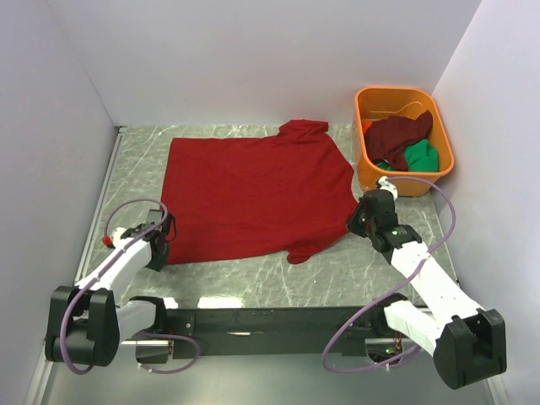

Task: Fold and stack the t-shirts
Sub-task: Fold the tshirt

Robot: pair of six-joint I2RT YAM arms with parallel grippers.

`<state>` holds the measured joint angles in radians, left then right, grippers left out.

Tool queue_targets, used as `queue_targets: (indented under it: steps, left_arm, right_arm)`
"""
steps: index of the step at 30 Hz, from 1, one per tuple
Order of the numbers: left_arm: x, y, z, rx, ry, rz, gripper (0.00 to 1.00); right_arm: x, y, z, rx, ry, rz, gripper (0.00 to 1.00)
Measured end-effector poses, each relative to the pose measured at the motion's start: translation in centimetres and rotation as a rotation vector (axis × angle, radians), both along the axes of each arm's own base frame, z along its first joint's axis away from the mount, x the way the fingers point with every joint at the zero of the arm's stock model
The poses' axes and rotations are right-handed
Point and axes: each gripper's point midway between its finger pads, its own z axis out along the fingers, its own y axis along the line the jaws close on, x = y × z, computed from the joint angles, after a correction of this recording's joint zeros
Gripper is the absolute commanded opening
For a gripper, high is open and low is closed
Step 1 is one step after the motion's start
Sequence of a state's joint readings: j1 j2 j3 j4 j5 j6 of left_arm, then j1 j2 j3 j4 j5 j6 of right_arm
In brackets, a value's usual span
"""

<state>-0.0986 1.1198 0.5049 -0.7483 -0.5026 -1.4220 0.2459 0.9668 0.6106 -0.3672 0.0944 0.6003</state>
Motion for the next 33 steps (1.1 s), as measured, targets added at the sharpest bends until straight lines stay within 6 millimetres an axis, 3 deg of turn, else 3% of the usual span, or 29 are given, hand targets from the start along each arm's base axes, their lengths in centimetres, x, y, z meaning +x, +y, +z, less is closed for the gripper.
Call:
queue_targets:
  steps: [1, 2, 3, 10, 19, 26, 30, 33]
  left_arm:
    - [0.2, 0.0, 0.0, 0.001, -0.008, -0.005, 0.20]
    - [0.4, 0.0, 0.0, 0.002, -0.017, -0.012, 0.06]
    - [0.6, -0.1, 0.1, 0.000, -0.026, -0.015, 0.01]
    - [1.7, -0.1, 1.1, 0.011, -0.086, -0.064, 0.00]
    - [2.0, 0.4, 4.6, 0.037, -0.206, -0.067, 0.00]
    - [1.3, 0.5, 4.8, 0.039, -0.182, -0.068, 0.00]
    - [2.5, 0.3, 6.0, 0.037, -0.216, -0.077, 0.01]
    - [4.4, -0.1, 6.8, 0.029, -0.242, -0.098, 0.01]
  right_arm:
    - [0.0, 0.0, 0.0, -0.001, -0.001, -0.001, 0.15]
    - [0.0, 0.0, 0.1, -0.001, -0.002, -0.001, 0.15]
    - [0.0, -0.1, 0.1, -0.002, -0.003, -0.002, 0.15]
    - [-0.4, -0.2, 0.3, -0.003, -0.008, -0.007, 0.15]
    - [-1.5, -0.6, 0.6, 0.002, -0.008, -0.024, 0.14]
    - [-3.1, -1.1, 0.9, 0.022, -0.026, -0.046, 0.14]
    - [-3.3, -1.1, 0.8, 0.024, -0.018, -0.052, 0.13]
    - [-2.6, -1.3, 0.0, -0.004, 0.034, -0.063, 0.11]
